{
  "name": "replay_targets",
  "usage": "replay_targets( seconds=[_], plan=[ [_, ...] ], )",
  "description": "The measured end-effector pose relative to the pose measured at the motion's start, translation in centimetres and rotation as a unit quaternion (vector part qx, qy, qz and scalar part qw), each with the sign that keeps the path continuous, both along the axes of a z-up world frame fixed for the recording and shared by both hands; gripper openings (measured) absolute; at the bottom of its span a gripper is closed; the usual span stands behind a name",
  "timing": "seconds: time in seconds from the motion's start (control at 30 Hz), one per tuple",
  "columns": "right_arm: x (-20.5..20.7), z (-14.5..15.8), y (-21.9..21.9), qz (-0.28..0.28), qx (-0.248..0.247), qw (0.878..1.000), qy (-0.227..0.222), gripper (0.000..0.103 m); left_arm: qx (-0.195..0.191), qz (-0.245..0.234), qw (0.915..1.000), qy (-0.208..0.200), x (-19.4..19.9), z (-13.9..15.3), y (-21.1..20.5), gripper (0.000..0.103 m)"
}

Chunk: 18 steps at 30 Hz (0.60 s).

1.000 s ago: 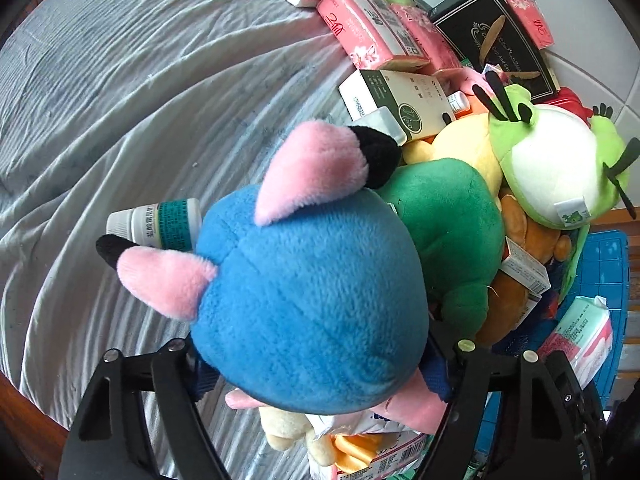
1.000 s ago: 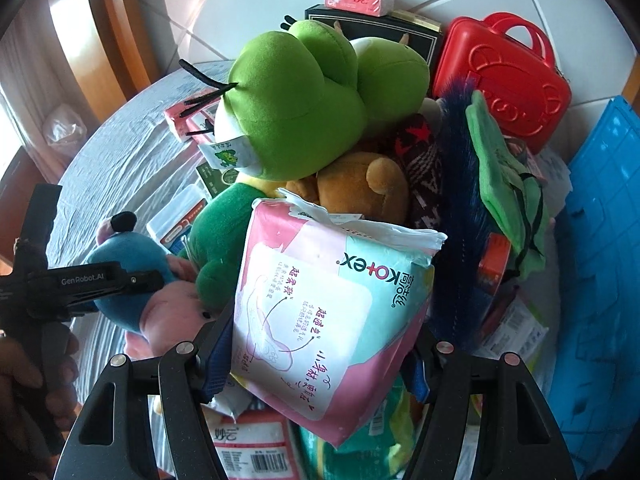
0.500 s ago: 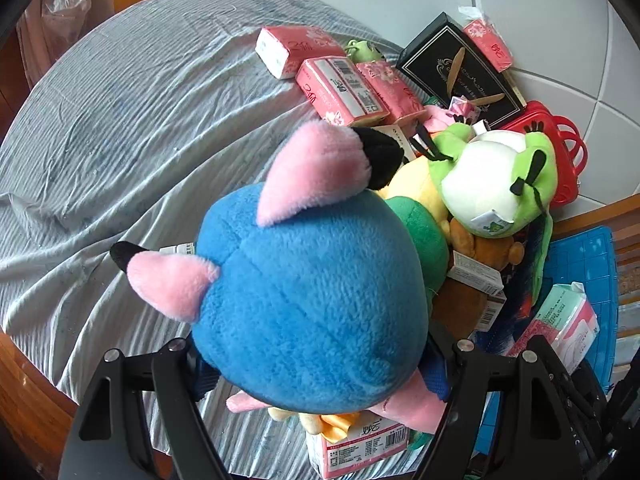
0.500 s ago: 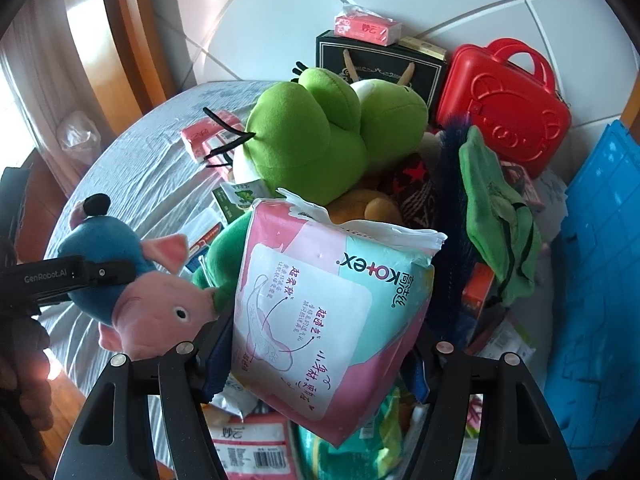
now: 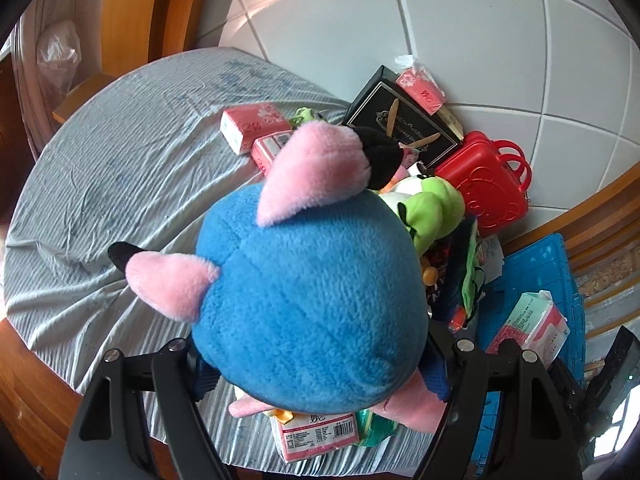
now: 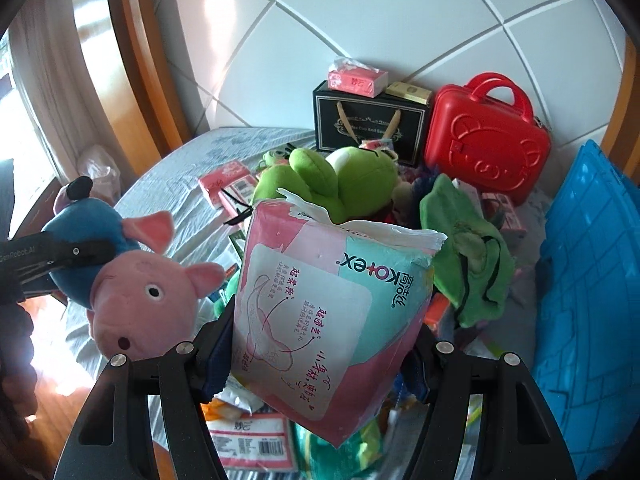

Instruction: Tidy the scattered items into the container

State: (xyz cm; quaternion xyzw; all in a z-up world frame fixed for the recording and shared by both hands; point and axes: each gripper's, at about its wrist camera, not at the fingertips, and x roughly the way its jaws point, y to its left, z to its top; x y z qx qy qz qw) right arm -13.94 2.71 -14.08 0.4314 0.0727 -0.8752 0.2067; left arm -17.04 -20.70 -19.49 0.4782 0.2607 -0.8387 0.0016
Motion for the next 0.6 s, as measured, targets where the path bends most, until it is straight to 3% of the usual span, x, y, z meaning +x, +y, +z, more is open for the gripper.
replay_targets(
  seconds=[0.33, 0.43, 0.6],
  plan=[
    [0.6, 6.5, 4.1, -0.001, -0.033, 0.999, 0.038, 0.068, -0.11, -0.021, 0.9922, 0.055, 0.4, 8.4, 4.9, 0.078],
    [0.8, 7.9, 5.5, -0.003, -0.039, 0.998, 0.048, 0.068, -0.147, -0.026, 0.9866, 0.064, 0.3, 10.0, 7.0, 0.078],
    [1.0, 9.7, 8.5, -0.008, -0.044, 0.997, 0.057, 0.068, -0.173, -0.036, 0.9812, 0.078, 0.2, 11.4, 10.7, 0.078]
  ],
)
